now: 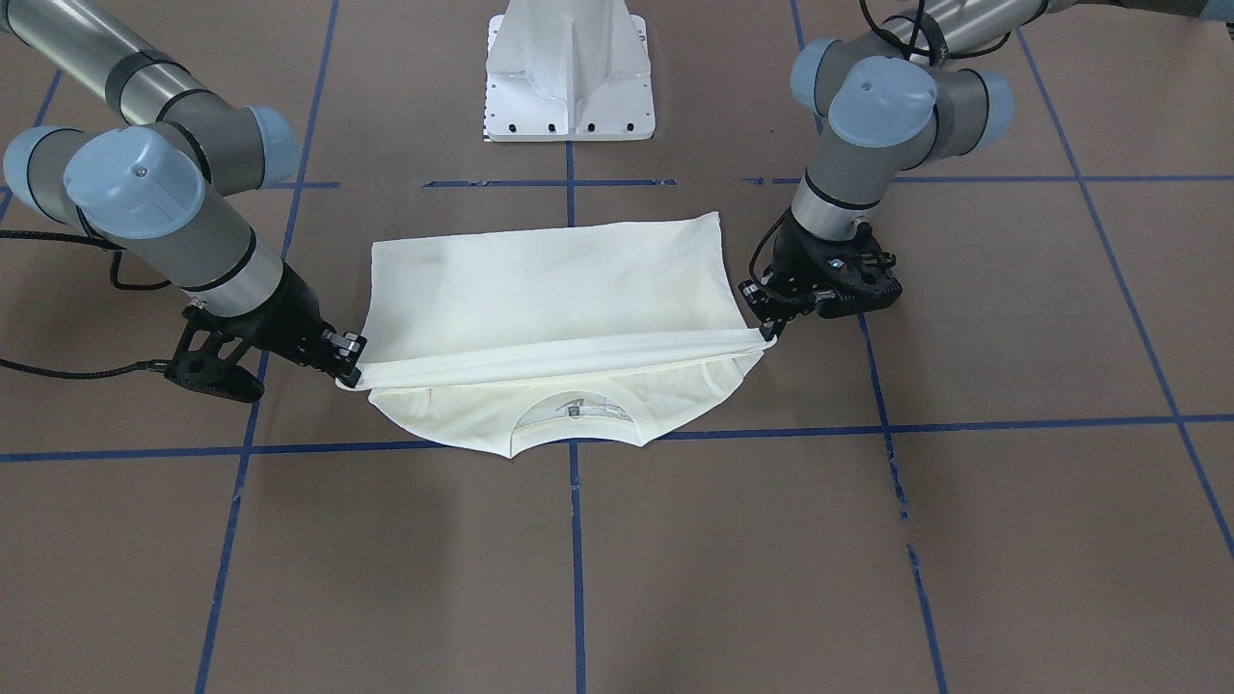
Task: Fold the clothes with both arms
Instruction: 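Lay the folded hem down near the collar with both grippers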
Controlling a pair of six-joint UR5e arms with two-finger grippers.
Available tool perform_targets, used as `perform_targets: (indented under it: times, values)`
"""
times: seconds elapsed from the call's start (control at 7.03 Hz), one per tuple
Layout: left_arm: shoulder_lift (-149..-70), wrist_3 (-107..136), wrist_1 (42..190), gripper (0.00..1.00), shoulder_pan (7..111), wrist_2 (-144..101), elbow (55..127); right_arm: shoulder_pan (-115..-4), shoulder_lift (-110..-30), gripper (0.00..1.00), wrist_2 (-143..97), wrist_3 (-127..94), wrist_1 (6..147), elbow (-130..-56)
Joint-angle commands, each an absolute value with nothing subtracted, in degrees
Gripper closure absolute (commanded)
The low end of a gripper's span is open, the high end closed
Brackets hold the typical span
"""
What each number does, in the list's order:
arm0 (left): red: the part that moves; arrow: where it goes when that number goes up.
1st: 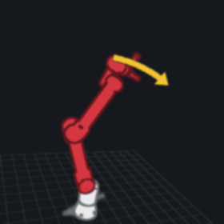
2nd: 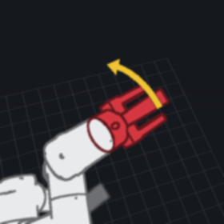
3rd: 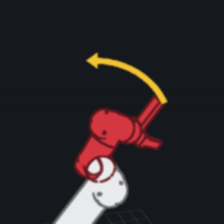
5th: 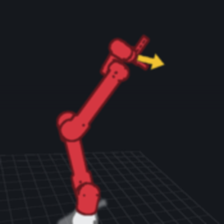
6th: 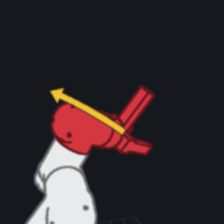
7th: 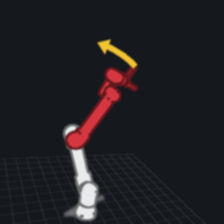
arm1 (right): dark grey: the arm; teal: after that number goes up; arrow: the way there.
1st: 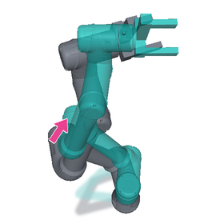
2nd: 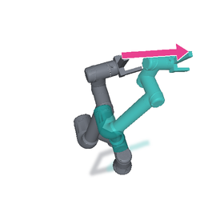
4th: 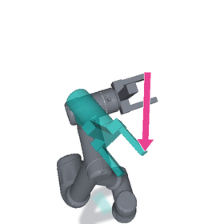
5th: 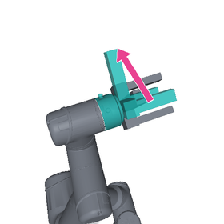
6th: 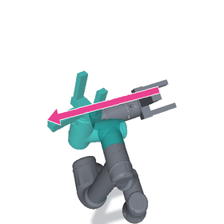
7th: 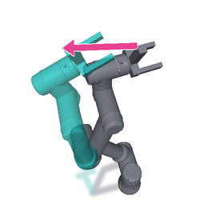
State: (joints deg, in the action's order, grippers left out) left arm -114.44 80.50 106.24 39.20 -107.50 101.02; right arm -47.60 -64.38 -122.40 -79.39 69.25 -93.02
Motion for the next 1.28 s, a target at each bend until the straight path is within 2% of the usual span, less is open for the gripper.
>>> perform_targets:
  times: [0.0,0.14,0.28,0.43,0.57,0.71,1.0,1.14]
  values:
    - [-115.05,80.68,106.17,1.0,39.11,-107.49,100.99,-47.03,-63.37,1.0,-122.52,-79.45,68.99,-92.81]
    - [-115.22,80.68,106.17,1.0,39.11,-107.49,100.81,-47.02,-63.37,0.89,-122.61,-79.37,68.99,-92.81]
    - [-115.4,80.68,106.17,1.0,38.94,-107.49,100.64,-47.02,-63.37,0.69,-122.61,-79.28,68.99,-92.81]
    - [-115.84,80.77,106.17,0.61,38.94,-107.49,100.03,-46.93,-63.37,0.26,-122.43,-79.28,68.99,-92.55]
    - [-116.8,83.56,106.26,0.14,38.85,-107.49,98.11,-46.93,-63.46,0.0,-122.43,-79.28,68.99,-92.29]
    - [-117.59,83.76,106.17,0.0,38.93,-107.49,98.52,-46.93,-63.63,0.0,-122.52,-79.19,68.91,-92.37]
    - [-117.25,83.58,105.65,0.0,39.46,-107.58,100.97,-46.24,-64.51,0.0,-122.43,-80.41,68.91,-95.17]
    - [-116.81,83.58,105.38,0.0,39.9,-107.67,103.16,-43.45,-67.91,0.0,-121.04,-81.55,68.91,-98.84]
